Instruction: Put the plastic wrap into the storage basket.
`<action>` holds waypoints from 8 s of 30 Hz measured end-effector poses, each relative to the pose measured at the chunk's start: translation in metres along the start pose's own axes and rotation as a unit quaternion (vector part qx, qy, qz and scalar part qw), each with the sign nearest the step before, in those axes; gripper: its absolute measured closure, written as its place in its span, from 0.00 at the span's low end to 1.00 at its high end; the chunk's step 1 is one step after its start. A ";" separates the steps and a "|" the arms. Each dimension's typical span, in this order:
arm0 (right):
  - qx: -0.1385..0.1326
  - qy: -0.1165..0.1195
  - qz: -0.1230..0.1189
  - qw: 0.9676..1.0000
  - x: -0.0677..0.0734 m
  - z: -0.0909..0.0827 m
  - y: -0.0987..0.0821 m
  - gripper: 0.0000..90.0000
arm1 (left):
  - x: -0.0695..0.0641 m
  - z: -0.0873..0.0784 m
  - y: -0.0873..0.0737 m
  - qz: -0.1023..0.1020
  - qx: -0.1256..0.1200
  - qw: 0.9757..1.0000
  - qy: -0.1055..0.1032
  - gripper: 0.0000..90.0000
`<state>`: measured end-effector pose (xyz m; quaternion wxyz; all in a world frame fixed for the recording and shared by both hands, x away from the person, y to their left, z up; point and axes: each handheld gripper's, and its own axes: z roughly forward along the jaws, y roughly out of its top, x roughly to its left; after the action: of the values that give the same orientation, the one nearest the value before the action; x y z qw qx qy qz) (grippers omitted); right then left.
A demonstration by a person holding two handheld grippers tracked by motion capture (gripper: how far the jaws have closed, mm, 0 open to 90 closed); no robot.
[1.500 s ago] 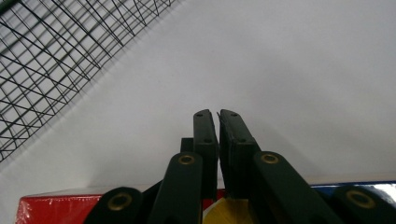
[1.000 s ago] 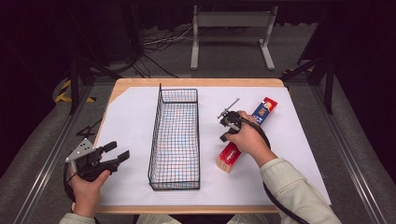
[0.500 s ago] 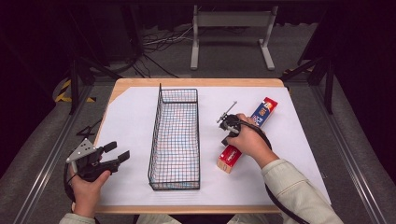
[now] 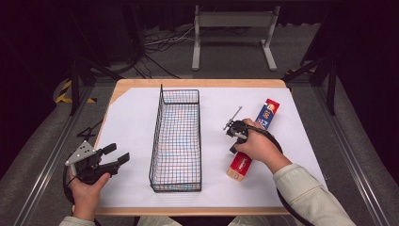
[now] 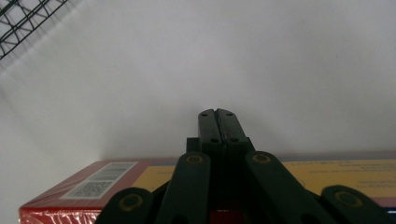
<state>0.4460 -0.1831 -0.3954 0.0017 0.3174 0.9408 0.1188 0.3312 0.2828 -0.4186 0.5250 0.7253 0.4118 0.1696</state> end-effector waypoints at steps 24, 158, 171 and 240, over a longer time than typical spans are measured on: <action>0.083 0.012 0.015 0.996 0.001 -0.010 -0.057 1.00 | 0.004 0.012 0.006 -0.013 -0.009 1.000 -0.011 0.32; -0.102 -0.156 0.435 0.881 -0.072 -0.021 -0.102 0.43 | 0.001 -0.004 0.006 -0.007 -0.028 0.999 0.016 0.31; -0.129 -0.127 0.459 0.870 -0.066 -0.040 -0.097 0.44 | 0.001 -0.004 0.007 -0.007 -0.028 0.999 0.020 0.31; -0.212 -0.082 0.396 0.890 0.028 -0.117 0.074 0.44 | -0.005 -0.010 0.013 -0.013 -0.038 0.999 0.008 0.30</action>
<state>0.4587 -0.1355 -0.2627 0.0991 0.6643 0.6860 0.2797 0.3271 0.2832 -0.4020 0.5512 0.6979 0.4189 0.1836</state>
